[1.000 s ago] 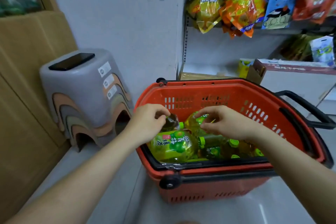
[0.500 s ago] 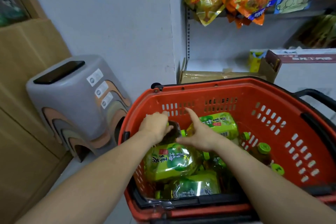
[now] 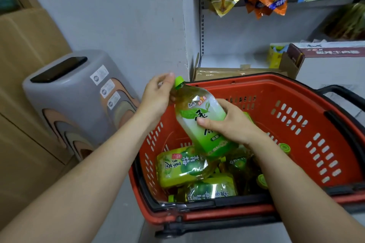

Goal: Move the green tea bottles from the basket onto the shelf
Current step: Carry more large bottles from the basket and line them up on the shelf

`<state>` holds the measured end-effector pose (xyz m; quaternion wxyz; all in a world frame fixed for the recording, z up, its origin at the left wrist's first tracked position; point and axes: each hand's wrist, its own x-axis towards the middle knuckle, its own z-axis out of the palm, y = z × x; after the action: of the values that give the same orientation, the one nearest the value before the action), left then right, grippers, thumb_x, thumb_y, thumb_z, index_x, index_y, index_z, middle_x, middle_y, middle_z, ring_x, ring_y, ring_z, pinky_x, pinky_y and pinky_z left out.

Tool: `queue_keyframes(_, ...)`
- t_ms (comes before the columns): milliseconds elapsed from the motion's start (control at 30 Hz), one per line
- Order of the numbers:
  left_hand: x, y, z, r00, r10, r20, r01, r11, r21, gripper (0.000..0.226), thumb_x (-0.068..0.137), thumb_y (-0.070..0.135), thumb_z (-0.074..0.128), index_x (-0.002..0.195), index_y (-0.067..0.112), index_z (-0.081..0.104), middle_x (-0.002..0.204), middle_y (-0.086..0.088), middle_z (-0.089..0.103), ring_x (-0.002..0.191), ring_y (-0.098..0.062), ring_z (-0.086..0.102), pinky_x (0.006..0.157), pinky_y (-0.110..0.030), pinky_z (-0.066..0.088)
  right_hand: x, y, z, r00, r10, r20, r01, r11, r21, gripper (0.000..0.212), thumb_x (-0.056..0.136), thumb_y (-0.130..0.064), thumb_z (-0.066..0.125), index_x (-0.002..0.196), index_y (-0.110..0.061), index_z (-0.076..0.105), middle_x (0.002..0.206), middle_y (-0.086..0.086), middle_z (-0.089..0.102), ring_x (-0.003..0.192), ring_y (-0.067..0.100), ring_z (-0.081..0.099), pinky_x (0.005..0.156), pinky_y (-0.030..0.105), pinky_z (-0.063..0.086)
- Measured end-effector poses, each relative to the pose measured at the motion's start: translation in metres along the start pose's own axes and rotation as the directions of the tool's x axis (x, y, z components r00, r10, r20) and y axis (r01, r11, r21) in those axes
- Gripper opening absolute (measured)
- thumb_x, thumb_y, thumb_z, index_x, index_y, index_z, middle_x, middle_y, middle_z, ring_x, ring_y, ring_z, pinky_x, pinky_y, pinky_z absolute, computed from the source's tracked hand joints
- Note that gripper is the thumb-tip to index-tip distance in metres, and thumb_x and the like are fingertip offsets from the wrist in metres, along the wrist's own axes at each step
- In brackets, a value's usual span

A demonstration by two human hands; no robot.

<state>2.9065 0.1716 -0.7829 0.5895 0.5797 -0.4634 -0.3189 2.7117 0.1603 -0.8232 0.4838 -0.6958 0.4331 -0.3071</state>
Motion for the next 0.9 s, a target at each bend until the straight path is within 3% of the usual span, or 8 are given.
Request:
queue_keyframes(67, -0.008, -0.023, 0.001, 0.977, -0.192, 0.098, 0.193, 0.981, -0.007, 0.017, 0.099, 0.034, 0.044, 0.096, 0.021, 0.055, 0.073, -0.003, 0.059, 0.055, -0.013, 0.054, 0.054, -0.025, 0.045, 0.002, 0.005, -0.004, 0.996, 0.041, -0.077, -0.044, 0.998, -0.033, 0.071, 0.048, -0.067, 0.079, 0.106, -0.032, 0.059, 0.097, -0.009, 0.073, 0.085, 0.012, 0.071, 0.081, 0.037, 0.058)
queue_keyframes(133, -0.018, -0.051, 0.002, 0.893, -0.34, 0.295, 0.198, 0.885, 0.421, 0.033, 0.098, 0.042, 0.042, 0.108, 0.015, 0.058, 0.084, -0.004, 0.062, 0.069, -0.017, 0.059, 0.065, -0.032, 0.049, 0.004, 0.009, -0.011, 0.99, 0.09, -0.11, -0.087, 0.996, 0.031, 0.067, 0.05, -0.062, 0.081, 0.104, -0.029, 0.06, 0.096, -0.005, 0.074, 0.085, 0.016, 0.072, 0.082, 0.042, 0.058)
queue_keyframes(200, -0.027, -0.065, 0.008, 0.721, -0.496, 0.484, -0.095, 0.622, 0.778, 0.057, 0.092, 0.055, 0.044, 0.128, 0.01, 0.052, 0.115, -0.008, 0.064, 0.098, -0.022, 0.061, 0.088, -0.035, 0.05, 0.005, 0.012, -0.015, 0.982, 0.125, -0.142, -0.107, 0.986, 0.129, 0.069, 0.047, -0.06, 0.083, 0.104, -0.027, 0.062, 0.096, -0.002, 0.075, 0.085, 0.018, 0.073, 0.083, 0.045, 0.058)
queue_keyframes(333, -0.047, -0.071, 0.024, 0.511, -0.695, 0.506, -0.503, 0.236, 0.831, 0.113, 0.075, 0.059, 0.067, 0.151, 0.017, -0.005, 0.158, -0.013, 0.017, 0.138, -0.034, 0.032, 0.112, -0.041, 0.032, 0.006, 0.01, -0.014, 0.976, 0.132, -0.171, -0.094, 0.973, 0.211, 0.061, 0.057, -0.052, 0.084, 0.108, -0.026, 0.062, 0.099, -0.002, 0.075, 0.086, 0.017, 0.073, 0.082, 0.043, 0.059)
queue_keyframes(467, -0.052, -0.081, 0.024, 0.525, -0.707, 0.474, -0.634, 0.046, 0.772, 0.131, 0.069, 0.046, 0.079, 0.145, 0.028, -0.025, 0.157, -0.02, 0.008, 0.129, -0.043, 0.042, 0.1, -0.048, 0.044, 0.006, 0.008, -0.012, 0.983, 0.11, -0.148, -0.07, 0.965, 0.253, 0.06, 0.057, -0.046, 0.084, 0.108, -0.024, 0.063, 0.1, 0.001, 0.075, 0.086, 0.017, 0.074, 0.079, 0.042, 0.06)
queue_keyframes(700, -0.054, -0.073, 0.024, 0.605, -0.575, 0.55, -0.695, -0.044, 0.718, 0.126, 0.062, 0.051, 0.08, 0.149, 0.029, -0.007, 0.145, -0.02, 0.036, 0.119, -0.039, 0.05, 0.093, -0.05, 0.047, 0.006, 0.004, -0.014, 0.976, 0.061, -0.208, -0.005, 0.965, 0.261, 0.057, 0.06, -0.043, 0.085, 0.109, -0.023, 0.063, 0.098, -0.001, 0.075, 0.086, 0.016, 0.073, 0.08, 0.042, 0.06)
queue_keyframes(800, -0.052, -0.061, 0.023, 0.714, -0.419, 0.561, -0.653, -0.111, 0.749, 0.12, 0.063, 0.057, 0.076, 0.15, 0.021, 0.002, 0.14, -0.015, 0.041, 0.121, -0.037, 0.046, 0.097, -0.058, 0.04, 0.005, -0.001, -0.017, 0.951, 0.042, -0.305, 0.06, 0.947, 0.316, 0.054, 0.064, -0.042, 0.083, 0.11, -0.022, 0.063, 0.1, 0.0, 0.074, 0.087, 0.016, 0.073, 0.078, 0.039, 0.06)
queue_keyframes(900, -0.047, -0.043, 0.013, 0.8, -0.255, 0.543, -0.575, -0.067, 0.815, 0.111, 0.062, 0.057, 0.076, 0.147, 0.015, 0.019, 0.14, -0.01, 0.038, 0.128, -0.031, 0.036, 0.101, -0.056, 0.038, 0.005, -0.005, -0.021, 0.908, 0.062, -0.415, 0.125, 0.905, 0.407, 0.058, 0.062, -0.049, 0.082, 0.111, -0.023, 0.065, 0.102, 0.001, 0.074, 0.09, 0.019, 0.073, 0.08, 0.042, 0.059)
